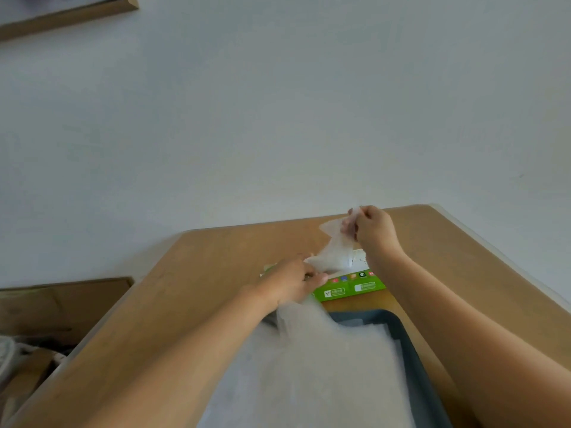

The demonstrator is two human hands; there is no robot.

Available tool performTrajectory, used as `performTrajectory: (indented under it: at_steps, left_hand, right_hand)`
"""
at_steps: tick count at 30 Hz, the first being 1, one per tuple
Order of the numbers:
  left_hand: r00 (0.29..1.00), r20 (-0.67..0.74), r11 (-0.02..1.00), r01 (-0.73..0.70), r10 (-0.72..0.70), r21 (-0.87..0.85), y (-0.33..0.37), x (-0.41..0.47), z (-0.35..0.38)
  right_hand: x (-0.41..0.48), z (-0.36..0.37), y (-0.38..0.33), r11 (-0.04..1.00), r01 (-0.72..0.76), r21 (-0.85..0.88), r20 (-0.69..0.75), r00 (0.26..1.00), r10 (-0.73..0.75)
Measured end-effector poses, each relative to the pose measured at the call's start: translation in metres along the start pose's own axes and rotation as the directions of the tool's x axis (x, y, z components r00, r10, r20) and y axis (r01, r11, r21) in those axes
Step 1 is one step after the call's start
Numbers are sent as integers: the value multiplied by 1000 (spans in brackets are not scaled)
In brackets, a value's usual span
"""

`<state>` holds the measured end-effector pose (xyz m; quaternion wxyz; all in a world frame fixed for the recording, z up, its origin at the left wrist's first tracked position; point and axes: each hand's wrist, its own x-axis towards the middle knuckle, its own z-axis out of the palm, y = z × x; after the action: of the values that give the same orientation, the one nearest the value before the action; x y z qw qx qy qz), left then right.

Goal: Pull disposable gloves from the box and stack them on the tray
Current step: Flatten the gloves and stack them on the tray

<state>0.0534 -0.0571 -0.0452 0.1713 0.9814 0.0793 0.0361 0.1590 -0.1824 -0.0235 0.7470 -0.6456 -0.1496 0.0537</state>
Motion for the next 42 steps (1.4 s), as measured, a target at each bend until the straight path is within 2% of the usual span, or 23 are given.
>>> performTrajectory:
  at_steps: [3, 5, 8, 11, 13, 15, 17, 19, 22, 28, 30, 31, 32, 33, 34, 35, 36, 37, 38, 40, 42]
  left_hand:
    - [999, 40, 1000, 3, -3, -16, 2, 0, -2]
    - [999, 44, 999, 29, -28, -29, 1, 1, -6]
    - [995, -74, 994, 67, -73, -91, 0, 2, -25]
    - [971, -216, 939, 20, -99, -342, 4, -3, -48]
    - [974, -213, 896, -25, -78, -443, 11, -10, -59]
    - [988, -149, 873, -37, -41, -485, 19, -18, -61]
    - [999, -38, 928, -22, 8, -373, 24, -22, -54]
    - [992, 122, 986, -3, 23, -164, 27, -25, -41]
    - [968, 250, 996, 42, -20, -83, 27, -20, -21]
    - [991, 118, 997, 65, -61, -37, 34, 2, -4]
    - [991, 107, 992, 91, -82, -85, 35, 4, -6]
    - [992, 100, 982, 89, -73, -169, 38, 1, -13]
    - [996, 76, 942, 78, -56, -326, 42, -7, -22]
    - [998, 53, 836, 62, -40, -545, 44, -16, -32]
    - [1000, 22, 631, 29, -19, -776, 46, -24, -43]
    - [1000, 15, 364, 9, 13, -932, 49, -36, -53]
    - [999, 31, 111, 27, 34, -994, 55, -48, -64]
    - [996, 28, -48, 32, 88, -998, 61, -60, -73]
    - [991, 42, -89, 53, 128, -995, 66, -68, -82]
    - [959, 50, 16, 47, 278, -999, 76, -91, -89]
    - [934, 67, 131, 22, 350, -991, 75, -108, -79]
  right_hand:
    - [5, -13, -24, 946, 15, 324, -1, 1000, -15]
    - [3, -22, -43, 901, 7, 435, 67, 997, -40]
    - [-6, -33, -75, 941, 101, 324, 153, 976, -157]
    - [-21, -41, -103, 963, 205, 176, 250, 937, -245]
    - [-32, -41, -112, 966, 222, 132, 317, 914, -253]
    - [-38, -36, -109, 975, 203, 93, 346, 911, -223]
    - [-37, -30, -98, 987, 152, 60, 331, 929, -163]
    - [-36, -26, -88, 995, 98, 30, 312, 945, -103]
    - [-35, -25, -82, 993, 69, 101, 336, 937, -99]
    - [-46, -36, -112, 951, 203, 234, 285, 921, -266]
    - [-54, -38, -123, 955, 195, 222, 318, 912, -260]
    - [-58, -38, -128, 963, 170, 209, 357, 904, -237]
    - [-63, -38, -132, 972, 132, 194, 406, 891, -202]
    - [-67, -37, -135, 980, 94, 174, 457, 874, -165]
    - [-72, -37, -138, 986, 64, 152, 503, 854, -133]
    - [-76, -36, -139, 990, 45, 132, 540, 834, -110]
    - [-81, -36, -141, 992, 26, 120, 571, 816, -90]
    - [-85, -34, -142, 993, 1, 120, 599, 797, -73]
    - [-91, -31, -143, 992, -31, 126, 621, 782, -54]
    - [-101, -23, -142, 990, -75, 117, 645, 764, -18]
    - [-112, -15, -136, 999, -35, 33, 631, 776, 7]
